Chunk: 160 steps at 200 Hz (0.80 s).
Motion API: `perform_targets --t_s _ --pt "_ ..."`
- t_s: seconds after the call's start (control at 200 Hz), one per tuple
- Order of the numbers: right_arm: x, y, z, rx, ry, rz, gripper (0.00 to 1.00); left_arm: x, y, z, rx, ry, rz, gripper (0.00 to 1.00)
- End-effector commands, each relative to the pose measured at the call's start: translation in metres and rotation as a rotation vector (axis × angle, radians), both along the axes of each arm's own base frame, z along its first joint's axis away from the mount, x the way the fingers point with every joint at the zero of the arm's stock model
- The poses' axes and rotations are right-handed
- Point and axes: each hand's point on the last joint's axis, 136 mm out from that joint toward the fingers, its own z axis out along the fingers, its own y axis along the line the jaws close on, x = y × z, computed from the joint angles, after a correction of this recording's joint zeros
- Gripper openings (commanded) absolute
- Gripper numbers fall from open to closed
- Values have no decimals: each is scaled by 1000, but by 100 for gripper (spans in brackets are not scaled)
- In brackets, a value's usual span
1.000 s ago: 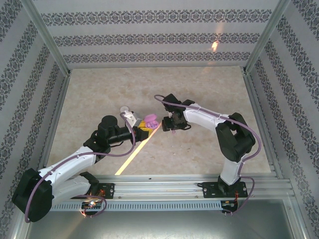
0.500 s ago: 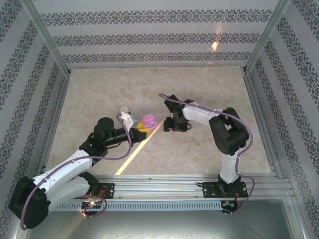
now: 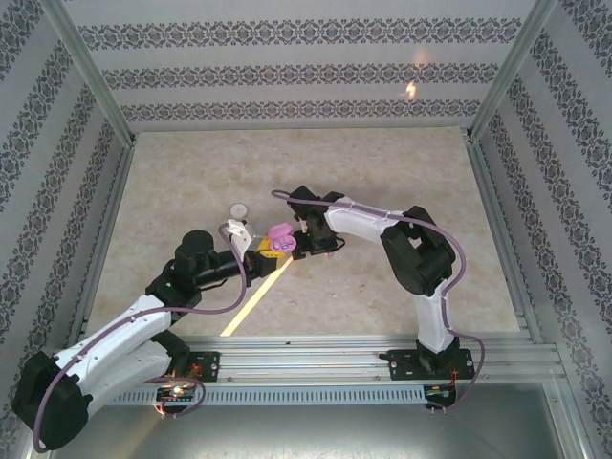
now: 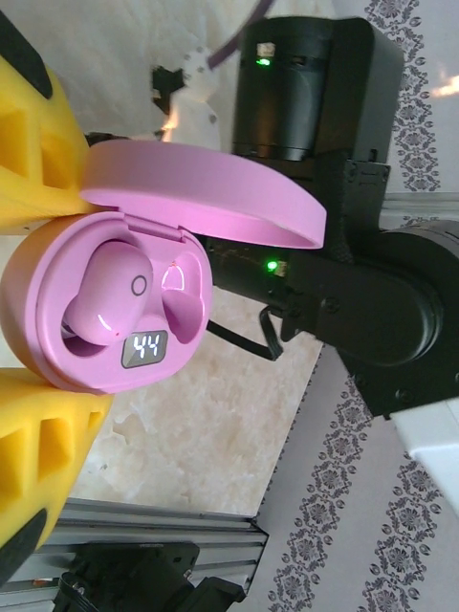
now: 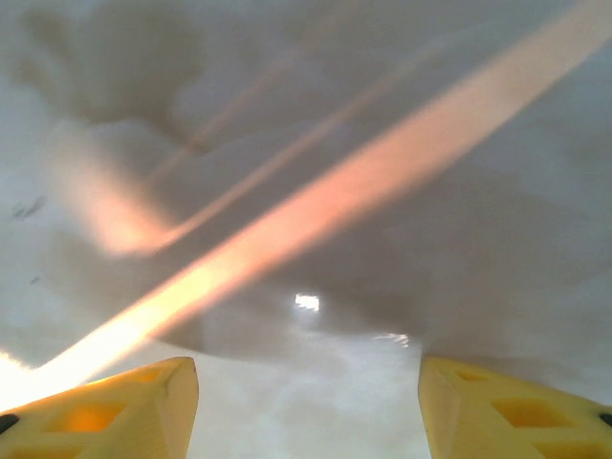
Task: Insert the wireless bluetooth earbuds into the charging case
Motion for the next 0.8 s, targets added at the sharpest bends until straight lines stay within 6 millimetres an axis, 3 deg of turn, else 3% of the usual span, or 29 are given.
perform_targets --t_s 0.0,0.26,0.445,0.654,0.794 --pt "-7 13 7 15 -6 73 62 -4 -2 -2 13 -15 -12 4" --pt "-3 10 47 46 -92 32 61 -5 -4 2 -3 -29 -28 4" --pt "5 -15 65 88 -123 -148 60 -7 -6 5 -20 -35 -48 4" --pt "7 -66 52 153 -111 -436 54 -8 -8 6 -17 -43 -59 5" --pt "6 -79 42 197 -92 -520 49 -7 -10 5 -12 -43 -69 5"
